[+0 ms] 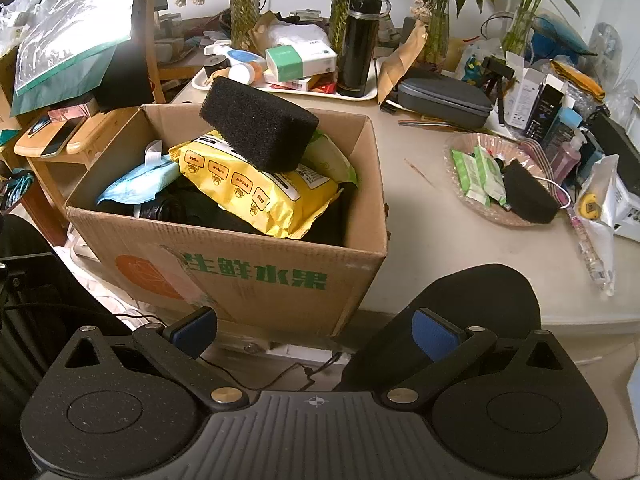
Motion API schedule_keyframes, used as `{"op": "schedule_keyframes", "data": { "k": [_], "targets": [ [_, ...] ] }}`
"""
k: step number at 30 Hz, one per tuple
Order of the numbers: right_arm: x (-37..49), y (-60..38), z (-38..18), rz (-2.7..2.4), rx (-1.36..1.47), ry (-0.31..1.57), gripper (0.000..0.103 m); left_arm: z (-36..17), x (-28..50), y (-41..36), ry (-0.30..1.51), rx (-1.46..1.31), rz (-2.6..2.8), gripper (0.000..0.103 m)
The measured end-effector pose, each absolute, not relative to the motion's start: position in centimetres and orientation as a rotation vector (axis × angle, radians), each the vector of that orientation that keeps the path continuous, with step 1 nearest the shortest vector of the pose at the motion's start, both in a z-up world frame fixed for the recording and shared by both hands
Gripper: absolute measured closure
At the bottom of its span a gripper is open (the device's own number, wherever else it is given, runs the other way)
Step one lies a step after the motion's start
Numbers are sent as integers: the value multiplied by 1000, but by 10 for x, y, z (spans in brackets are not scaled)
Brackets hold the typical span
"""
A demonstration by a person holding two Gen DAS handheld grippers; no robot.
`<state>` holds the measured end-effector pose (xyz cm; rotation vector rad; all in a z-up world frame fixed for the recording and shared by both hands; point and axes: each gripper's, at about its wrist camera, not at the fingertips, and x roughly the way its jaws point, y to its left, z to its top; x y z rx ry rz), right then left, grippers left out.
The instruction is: Organize soft objects
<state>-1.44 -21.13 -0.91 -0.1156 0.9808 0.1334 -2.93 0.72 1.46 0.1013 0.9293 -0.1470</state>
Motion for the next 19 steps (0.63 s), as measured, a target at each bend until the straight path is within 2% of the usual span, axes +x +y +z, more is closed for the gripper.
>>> {"op": "schedule_keyframes", "data": {
  "k": [19],
  "targets": [
    [-14,-210,-12,123,-135,982,0,15,-28,8,924,92,-137,0]
  ]
}}
